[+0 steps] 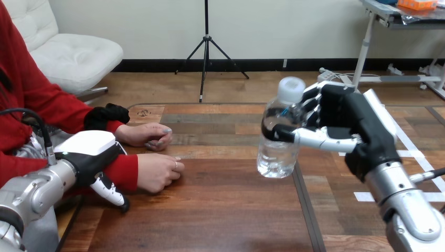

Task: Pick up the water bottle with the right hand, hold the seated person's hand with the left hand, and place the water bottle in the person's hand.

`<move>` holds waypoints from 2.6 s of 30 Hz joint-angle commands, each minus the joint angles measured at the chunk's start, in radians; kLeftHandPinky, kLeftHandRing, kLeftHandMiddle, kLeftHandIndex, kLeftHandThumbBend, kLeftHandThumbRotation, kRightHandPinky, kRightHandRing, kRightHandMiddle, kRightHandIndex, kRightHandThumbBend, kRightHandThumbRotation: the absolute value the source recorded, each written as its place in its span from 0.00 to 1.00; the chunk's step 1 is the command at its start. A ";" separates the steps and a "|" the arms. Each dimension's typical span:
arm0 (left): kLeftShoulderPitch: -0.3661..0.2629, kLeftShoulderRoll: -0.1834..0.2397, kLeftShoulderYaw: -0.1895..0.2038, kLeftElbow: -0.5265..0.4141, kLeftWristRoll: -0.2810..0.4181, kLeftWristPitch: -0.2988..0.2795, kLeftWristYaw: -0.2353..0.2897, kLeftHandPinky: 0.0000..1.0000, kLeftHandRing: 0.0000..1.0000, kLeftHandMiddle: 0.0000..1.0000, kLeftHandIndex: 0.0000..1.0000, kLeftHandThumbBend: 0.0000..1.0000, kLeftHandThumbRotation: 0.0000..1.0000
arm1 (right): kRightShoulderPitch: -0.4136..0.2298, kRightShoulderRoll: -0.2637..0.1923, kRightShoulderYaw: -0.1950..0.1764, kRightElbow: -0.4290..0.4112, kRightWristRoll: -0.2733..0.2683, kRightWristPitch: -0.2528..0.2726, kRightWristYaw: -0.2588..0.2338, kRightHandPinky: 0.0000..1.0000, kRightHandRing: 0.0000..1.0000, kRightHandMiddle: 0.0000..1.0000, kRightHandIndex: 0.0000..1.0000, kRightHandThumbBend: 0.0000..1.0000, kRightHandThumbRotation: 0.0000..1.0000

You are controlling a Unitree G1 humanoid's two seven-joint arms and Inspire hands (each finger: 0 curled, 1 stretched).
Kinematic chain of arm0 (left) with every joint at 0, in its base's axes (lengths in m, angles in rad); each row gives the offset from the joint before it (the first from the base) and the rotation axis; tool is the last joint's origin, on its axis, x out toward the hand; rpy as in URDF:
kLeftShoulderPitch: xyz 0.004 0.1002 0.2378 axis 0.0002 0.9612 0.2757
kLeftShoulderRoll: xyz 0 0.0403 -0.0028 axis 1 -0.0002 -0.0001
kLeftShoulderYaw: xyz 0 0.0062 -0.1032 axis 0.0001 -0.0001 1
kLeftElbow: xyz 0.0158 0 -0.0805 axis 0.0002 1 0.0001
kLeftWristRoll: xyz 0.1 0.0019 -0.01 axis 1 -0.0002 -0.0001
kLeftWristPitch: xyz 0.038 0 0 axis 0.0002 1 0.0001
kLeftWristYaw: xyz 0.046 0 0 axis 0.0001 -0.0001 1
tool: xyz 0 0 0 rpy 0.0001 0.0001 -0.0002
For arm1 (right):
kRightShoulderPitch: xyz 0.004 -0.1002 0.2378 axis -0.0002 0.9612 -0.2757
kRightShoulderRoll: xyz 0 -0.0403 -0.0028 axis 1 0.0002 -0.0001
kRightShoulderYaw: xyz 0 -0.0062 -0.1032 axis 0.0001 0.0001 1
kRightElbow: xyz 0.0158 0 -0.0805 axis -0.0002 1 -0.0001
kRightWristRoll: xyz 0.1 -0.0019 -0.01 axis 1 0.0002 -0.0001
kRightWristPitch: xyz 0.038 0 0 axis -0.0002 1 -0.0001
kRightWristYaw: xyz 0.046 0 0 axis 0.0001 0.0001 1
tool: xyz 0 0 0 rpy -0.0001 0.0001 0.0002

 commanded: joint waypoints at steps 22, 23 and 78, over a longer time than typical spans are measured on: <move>0.013 -0.021 0.051 -0.029 -0.060 -0.123 0.019 0.29 0.37 0.45 0.46 0.74 0.27 | -0.163 0.032 0.049 0.155 -0.045 -0.156 -0.017 0.21 0.27 0.38 0.43 0.89 0.00; 0.014 -0.021 0.053 -0.030 -0.061 -0.127 0.018 0.29 0.37 0.45 0.46 0.74 0.27 | -0.165 0.033 0.050 0.159 -0.045 -0.158 -0.017 0.21 0.27 0.38 0.43 0.90 0.00; 0.013 -0.012 0.115 -0.089 -0.110 -0.381 0.038 0.29 0.37 0.47 0.49 0.68 0.29 | -0.300 0.072 0.080 0.477 -0.088 -0.302 -0.002 0.21 0.27 0.39 0.42 0.90 0.00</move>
